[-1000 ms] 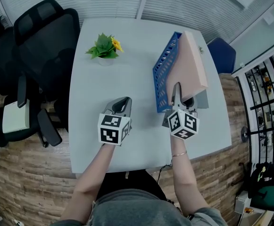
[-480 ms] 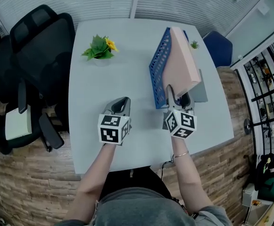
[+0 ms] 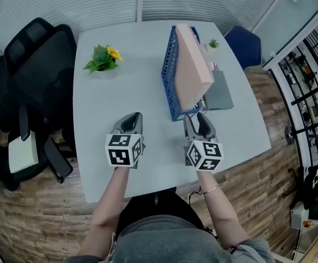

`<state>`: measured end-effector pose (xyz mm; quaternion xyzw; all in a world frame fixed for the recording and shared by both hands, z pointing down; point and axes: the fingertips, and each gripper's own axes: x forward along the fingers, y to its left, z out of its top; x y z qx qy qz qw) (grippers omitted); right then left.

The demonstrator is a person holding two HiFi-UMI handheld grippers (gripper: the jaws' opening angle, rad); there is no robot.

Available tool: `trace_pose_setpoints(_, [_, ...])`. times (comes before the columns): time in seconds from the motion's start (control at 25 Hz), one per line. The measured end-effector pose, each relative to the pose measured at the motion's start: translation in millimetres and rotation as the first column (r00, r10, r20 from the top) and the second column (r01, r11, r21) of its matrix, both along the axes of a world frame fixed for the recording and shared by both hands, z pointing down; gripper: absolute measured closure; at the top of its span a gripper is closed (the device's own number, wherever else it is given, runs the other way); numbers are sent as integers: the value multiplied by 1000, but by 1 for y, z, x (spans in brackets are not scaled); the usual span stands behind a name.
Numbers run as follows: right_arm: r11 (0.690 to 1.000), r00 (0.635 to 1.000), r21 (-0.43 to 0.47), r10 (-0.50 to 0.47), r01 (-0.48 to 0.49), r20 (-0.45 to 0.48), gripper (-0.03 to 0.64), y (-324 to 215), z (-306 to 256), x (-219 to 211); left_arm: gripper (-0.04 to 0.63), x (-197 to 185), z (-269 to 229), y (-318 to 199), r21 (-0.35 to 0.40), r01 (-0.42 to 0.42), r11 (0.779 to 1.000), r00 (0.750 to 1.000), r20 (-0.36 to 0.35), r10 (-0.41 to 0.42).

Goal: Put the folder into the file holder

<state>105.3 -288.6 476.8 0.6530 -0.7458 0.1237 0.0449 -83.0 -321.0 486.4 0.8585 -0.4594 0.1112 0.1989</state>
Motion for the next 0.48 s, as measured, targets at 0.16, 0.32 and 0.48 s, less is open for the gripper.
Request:
trace_pose_setpoints(0.16, [999, 1000, -42, -15, 16, 23, 468, 21, 7, 5, 568, 3, 3, 5, -8, 6, 1000, 1000, 12, -6])
trace_pose_setpoints(0.32, [996, 999, -82, -35, 38, 33, 525, 37, 14, 8, 568, 8, 8, 13, -20, 14, 1000, 1000, 19, -14])
trace_pose_setpoints(0.48, [992, 998, -118, -35, 41, 49, 578, 52, 19, 14, 568, 15, 12, 20, -34, 15, 999, 1000, 20, -14])
